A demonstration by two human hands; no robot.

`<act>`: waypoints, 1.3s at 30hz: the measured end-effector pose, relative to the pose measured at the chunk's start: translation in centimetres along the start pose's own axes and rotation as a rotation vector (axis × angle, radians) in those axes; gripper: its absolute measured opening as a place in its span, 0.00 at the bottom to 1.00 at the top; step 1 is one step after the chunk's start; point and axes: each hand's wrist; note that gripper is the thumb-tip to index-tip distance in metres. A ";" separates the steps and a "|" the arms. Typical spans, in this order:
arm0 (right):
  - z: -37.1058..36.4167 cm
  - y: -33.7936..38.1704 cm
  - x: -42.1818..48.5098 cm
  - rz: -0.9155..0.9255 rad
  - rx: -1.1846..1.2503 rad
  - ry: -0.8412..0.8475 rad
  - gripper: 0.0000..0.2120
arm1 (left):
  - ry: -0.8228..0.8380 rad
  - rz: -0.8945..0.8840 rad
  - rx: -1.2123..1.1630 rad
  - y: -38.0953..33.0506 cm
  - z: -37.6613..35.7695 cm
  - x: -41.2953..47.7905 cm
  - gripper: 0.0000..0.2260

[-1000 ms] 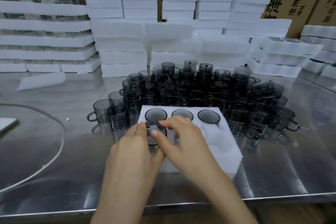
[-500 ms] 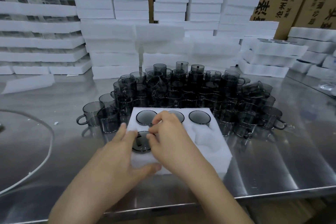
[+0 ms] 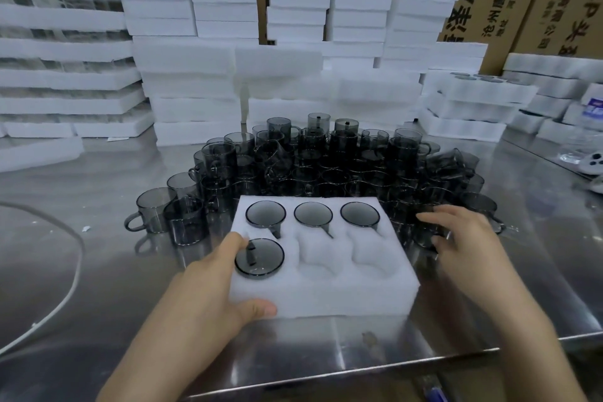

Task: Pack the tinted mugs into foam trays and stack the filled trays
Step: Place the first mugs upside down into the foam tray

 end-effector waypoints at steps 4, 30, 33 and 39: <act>0.4 -1.7 0.8 0.075 -0.117 0.090 0.24 | 0.007 -0.002 -0.010 0.0 -0.1 0.3 0.30; 0.0 -6.3 2.9 0.188 0.124 0.032 0.12 | 0.121 -0.117 0.446 -6.1 -0.5 3.3 0.29; -0.5 -6.1 3.1 0.185 0.131 0.014 0.07 | 0.356 -0.204 0.668 -7.4 1.2 6.0 0.32; -0.8 -5.6 3.1 0.195 0.157 -0.105 0.06 | 0.853 -0.142 0.506 -9.3 4.4 12.4 0.36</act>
Point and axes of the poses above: each hand's wrist, its own x-axis towards the middle knuckle, its own z-axis out of the back of the hand, y = z × x, and after that the axes turned 7 degrees about z, right-handed
